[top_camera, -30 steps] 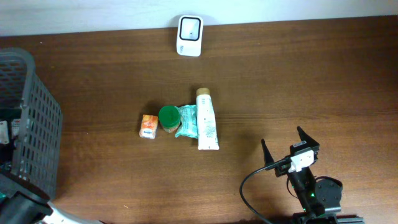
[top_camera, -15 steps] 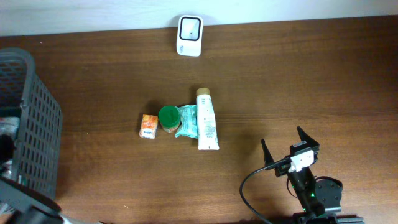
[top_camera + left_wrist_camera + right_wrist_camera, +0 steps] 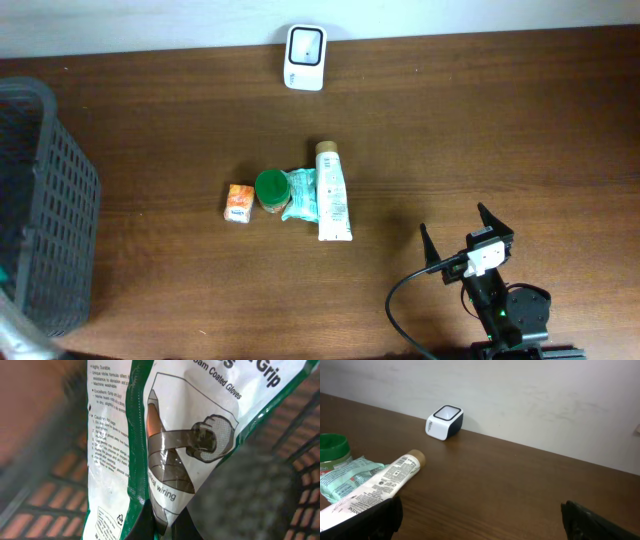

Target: Scan the item barcode

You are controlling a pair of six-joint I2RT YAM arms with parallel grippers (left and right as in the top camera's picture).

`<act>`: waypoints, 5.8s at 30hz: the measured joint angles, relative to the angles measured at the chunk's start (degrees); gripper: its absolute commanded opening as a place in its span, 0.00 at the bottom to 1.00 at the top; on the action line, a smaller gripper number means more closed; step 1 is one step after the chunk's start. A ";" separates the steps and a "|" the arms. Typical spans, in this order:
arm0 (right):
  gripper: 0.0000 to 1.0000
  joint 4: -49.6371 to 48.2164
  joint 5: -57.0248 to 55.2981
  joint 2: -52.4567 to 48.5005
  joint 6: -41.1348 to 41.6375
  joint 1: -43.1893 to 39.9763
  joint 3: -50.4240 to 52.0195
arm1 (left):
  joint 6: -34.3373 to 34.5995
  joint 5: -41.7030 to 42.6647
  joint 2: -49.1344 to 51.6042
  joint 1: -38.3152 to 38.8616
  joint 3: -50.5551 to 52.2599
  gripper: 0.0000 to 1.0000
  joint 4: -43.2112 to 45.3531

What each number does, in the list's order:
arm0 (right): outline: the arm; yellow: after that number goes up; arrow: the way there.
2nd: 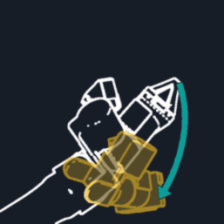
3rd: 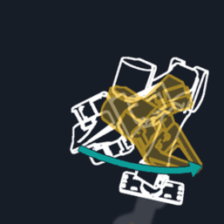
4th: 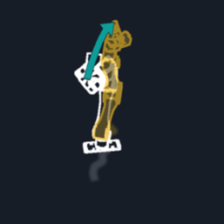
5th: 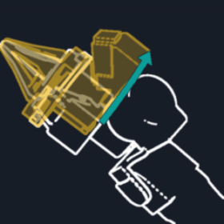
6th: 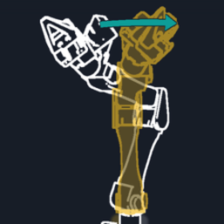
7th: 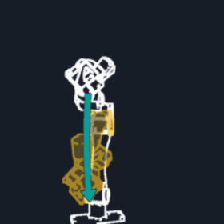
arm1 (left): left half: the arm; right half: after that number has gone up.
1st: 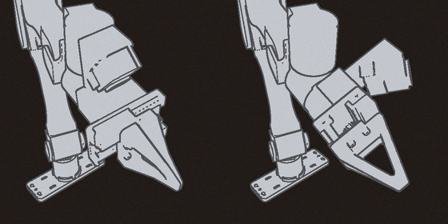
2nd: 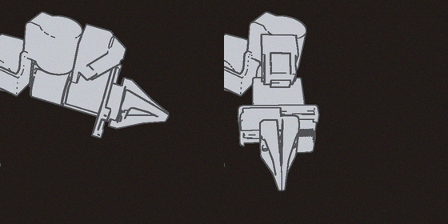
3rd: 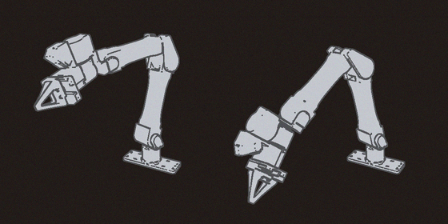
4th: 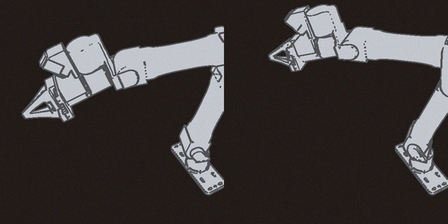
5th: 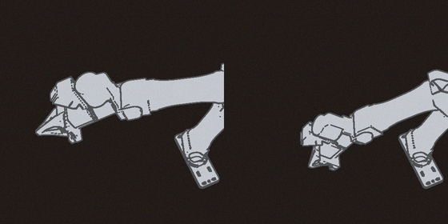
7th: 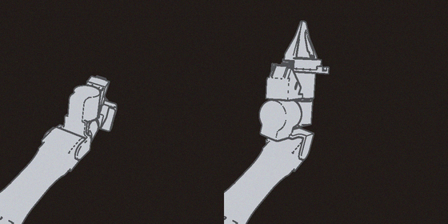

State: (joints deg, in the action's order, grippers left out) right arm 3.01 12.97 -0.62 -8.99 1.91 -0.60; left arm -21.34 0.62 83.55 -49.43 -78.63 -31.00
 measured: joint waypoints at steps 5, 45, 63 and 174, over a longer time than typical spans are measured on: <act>0.98 0.00 0.00 0.00 -0.02 0.02 0.00 | 1.55 0.00 -7.69 6.64 -5.60 0.00 0.57; 0.98 0.00 0.00 0.00 0.00 0.00 0.00 | 63.36 -0.22 23.54 92.24 -8.57 0.00 -4.66; 0.98 0.00 0.00 0.00 0.00 0.00 0.00 | 55.80 -2.51 22.80 87.38 -8.59 0.99 -9.27; 0.70 33.46 13.44 -100.32 14.80 5.22 -64.85 | 11.87 1.66 -0.20 45.27 -9.14 0.99 -27.02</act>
State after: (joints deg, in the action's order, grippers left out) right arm 36.47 26.41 -100.95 5.80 7.14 -65.45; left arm -9.47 2.28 83.35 -4.16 -87.77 -58.02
